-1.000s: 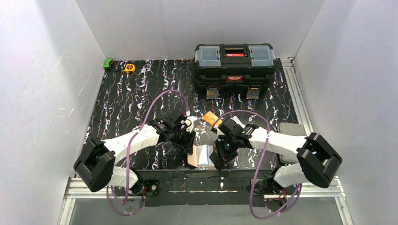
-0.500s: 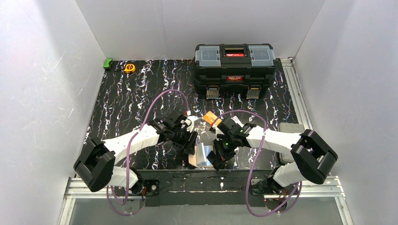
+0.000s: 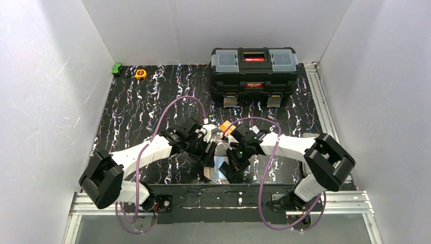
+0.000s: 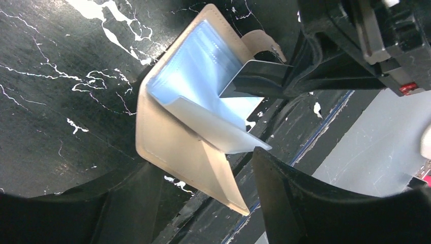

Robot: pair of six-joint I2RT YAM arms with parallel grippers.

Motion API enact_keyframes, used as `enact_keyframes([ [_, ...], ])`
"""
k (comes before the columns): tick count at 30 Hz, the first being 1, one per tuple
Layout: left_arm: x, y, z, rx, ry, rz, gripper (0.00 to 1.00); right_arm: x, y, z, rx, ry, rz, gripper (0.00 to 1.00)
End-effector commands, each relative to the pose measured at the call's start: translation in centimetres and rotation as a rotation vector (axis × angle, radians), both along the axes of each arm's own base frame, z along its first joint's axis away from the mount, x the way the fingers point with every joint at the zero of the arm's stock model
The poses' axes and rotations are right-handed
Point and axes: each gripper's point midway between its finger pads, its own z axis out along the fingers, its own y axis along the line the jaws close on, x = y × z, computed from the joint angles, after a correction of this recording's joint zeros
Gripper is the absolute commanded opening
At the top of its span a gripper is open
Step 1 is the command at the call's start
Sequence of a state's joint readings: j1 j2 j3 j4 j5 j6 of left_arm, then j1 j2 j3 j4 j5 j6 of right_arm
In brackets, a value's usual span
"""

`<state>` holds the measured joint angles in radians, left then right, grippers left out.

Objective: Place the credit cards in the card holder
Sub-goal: Insert the credit card into the card holder.

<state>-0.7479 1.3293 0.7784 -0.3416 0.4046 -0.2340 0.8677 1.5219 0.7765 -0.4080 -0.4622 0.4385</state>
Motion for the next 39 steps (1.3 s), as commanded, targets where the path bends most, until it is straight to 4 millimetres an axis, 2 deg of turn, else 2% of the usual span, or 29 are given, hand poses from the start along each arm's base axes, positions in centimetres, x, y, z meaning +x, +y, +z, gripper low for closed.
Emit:
enact_keyframes([
  [1,-0.4,-0.1,0.9,-0.049,-0.004,-0.019,0.63,1.5,1.6,1.3,0.051,-0.050,0.022,0.01],
  [12,0.2,0.4,-0.1,-0.035,0.008,0.013,0.69,2.6,3.9,2.7,0.129,-0.060,0.075,0.01],
  [22,0.7,1.3,-1.1,0.003,-0.002,0.027,0.69,2.5,5.4,3.6,0.209,-0.040,0.142,0.01],
  [25,0.9,2.0,-1.6,0.036,-0.019,0.020,0.61,2.5,5.6,3.7,0.220,-0.036,0.152,0.01],
  [29,1.1,2.6,-2.0,0.064,-0.030,0.018,0.43,2.3,5.5,3.8,0.227,-0.037,0.156,0.01],
  [36,1.0,3.1,-2.0,0.096,-0.034,-0.007,0.26,2.7,5.2,4.0,0.239,-0.047,0.142,0.01],
  [39,0.7,3.4,-2.1,0.108,-0.027,-0.014,0.21,4.2,3.4,3.7,0.233,-0.051,0.056,0.01],
])
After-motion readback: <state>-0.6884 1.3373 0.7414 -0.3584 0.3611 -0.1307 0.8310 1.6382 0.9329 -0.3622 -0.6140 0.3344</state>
